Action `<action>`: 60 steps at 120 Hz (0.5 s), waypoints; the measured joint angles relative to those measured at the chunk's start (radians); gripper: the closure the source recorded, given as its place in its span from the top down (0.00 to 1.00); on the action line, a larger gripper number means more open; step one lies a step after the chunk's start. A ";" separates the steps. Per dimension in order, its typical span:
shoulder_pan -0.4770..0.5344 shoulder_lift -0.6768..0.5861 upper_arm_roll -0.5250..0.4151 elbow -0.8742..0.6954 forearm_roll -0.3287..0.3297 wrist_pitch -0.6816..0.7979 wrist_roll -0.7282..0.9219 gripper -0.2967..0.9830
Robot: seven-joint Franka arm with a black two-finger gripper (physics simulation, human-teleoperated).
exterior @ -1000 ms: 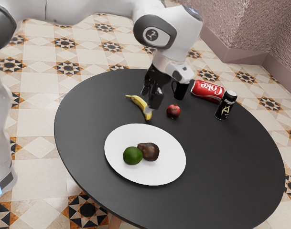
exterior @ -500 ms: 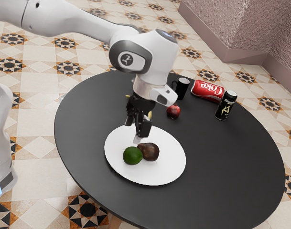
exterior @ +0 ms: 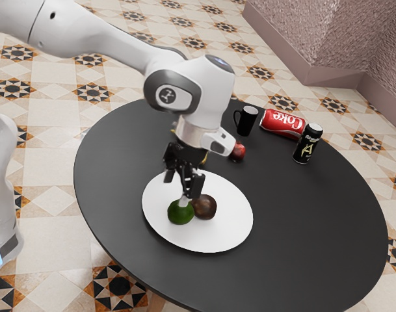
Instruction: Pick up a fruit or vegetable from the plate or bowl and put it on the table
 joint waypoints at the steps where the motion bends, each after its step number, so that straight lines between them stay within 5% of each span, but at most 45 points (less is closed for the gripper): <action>1: 0.000 0.001 0.000 0.000 0.000 0.001 -0.001 0.77; 60: 0.026 0.066 -0.031 -0.003 0.017 0.032 0.060 0.77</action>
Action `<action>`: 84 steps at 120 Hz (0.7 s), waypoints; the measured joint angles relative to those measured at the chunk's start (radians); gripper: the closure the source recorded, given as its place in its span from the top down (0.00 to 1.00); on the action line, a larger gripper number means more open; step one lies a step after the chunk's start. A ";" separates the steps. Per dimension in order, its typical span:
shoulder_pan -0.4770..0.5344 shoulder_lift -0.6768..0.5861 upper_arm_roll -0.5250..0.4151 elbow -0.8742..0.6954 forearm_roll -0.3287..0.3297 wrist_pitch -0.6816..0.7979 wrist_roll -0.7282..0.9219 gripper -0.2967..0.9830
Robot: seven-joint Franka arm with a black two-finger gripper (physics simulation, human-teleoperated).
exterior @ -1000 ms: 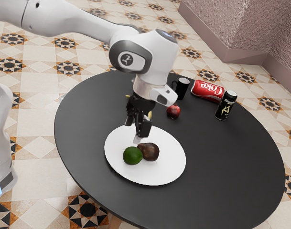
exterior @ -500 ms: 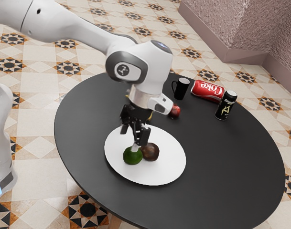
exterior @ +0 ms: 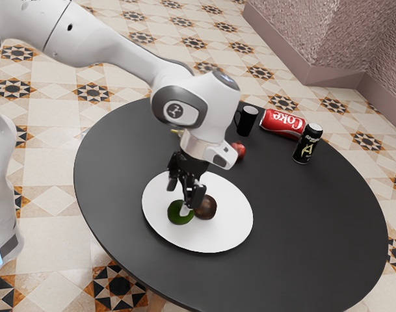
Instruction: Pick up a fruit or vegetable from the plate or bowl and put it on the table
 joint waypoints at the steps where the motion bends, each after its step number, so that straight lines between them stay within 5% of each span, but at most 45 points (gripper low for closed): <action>1: 0.000 0.001 0.000 0.000 0.000 0.000 0.001 0.77; 84: -0.008 0.051 -0.014 -0.033 -0.008 0.097 0.060 0.77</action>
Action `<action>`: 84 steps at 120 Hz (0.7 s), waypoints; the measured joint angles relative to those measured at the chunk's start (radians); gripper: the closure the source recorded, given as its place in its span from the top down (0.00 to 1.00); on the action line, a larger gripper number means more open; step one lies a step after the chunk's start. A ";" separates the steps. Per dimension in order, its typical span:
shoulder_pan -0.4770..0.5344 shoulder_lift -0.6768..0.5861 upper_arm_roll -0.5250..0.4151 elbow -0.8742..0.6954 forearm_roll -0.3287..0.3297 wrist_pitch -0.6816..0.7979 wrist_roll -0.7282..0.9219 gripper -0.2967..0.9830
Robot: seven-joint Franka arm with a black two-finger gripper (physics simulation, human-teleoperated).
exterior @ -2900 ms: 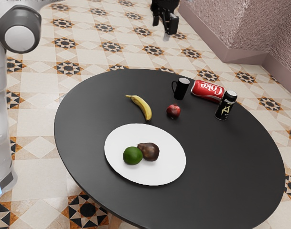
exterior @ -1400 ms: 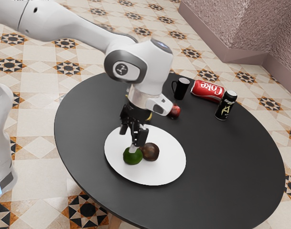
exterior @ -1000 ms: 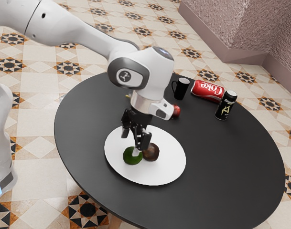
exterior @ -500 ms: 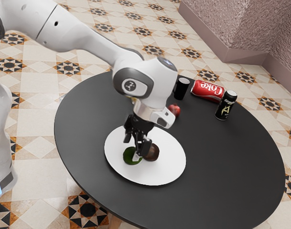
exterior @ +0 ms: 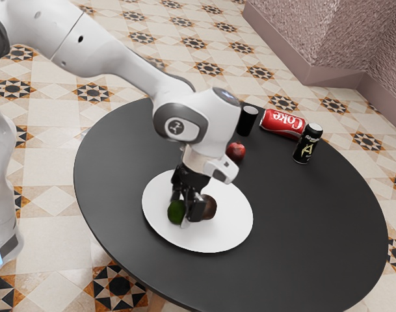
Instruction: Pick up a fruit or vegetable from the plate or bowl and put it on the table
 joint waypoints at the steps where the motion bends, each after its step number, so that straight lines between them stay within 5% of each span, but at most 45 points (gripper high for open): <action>1: 0.000 0.000 0.000 0.000 0.000 0.000 0.000 0.77; 59: -0.007 -0.057 -0.036 -0.001 0.015 -0.017 -0.053 0.32; 84: -0.012 -0.114 -0.096 0.123 0.048 -0.115 -0.120 0.41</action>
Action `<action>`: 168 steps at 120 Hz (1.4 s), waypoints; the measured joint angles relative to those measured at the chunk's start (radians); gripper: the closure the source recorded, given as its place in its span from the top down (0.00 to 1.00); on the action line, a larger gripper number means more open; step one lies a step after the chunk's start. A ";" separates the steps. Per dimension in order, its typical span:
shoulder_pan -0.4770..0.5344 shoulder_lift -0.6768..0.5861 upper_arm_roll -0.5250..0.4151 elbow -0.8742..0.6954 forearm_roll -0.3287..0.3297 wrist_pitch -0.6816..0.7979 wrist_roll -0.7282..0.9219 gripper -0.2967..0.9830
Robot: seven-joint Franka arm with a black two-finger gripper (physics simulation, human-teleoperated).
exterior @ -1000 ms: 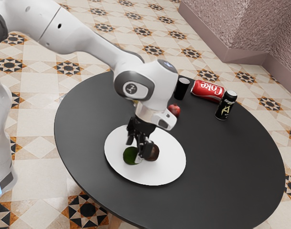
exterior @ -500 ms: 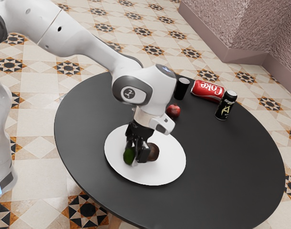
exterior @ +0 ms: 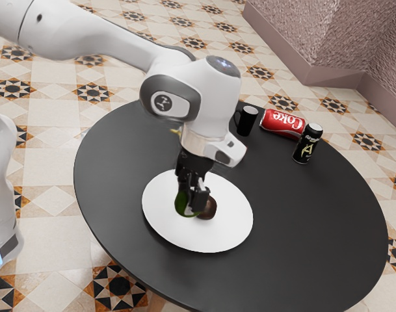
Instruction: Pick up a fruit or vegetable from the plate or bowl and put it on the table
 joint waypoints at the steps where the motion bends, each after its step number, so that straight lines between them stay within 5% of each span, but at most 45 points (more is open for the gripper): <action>1: 0.000 0.007 0.000 0.015 0.004 -0.006 -0.002 0.41; 28: 0.018 0.394 -0.003 0.585 0.179 -0.199 0.004 0.42; 56: 0.206 0.734 -0.090 0.960 0.299 -0.330 0.097 0.42; 116: 0.271 0.931 -0.120 1.164 0.373 -0.354 0.301 0.42; 137: 0.275 0.937 -0.122 1.167 0.370 -0.329 0.366 0.66; 168: 0.265 0.919 -0.120 1.161 0.366 -0.314 0.434 0.75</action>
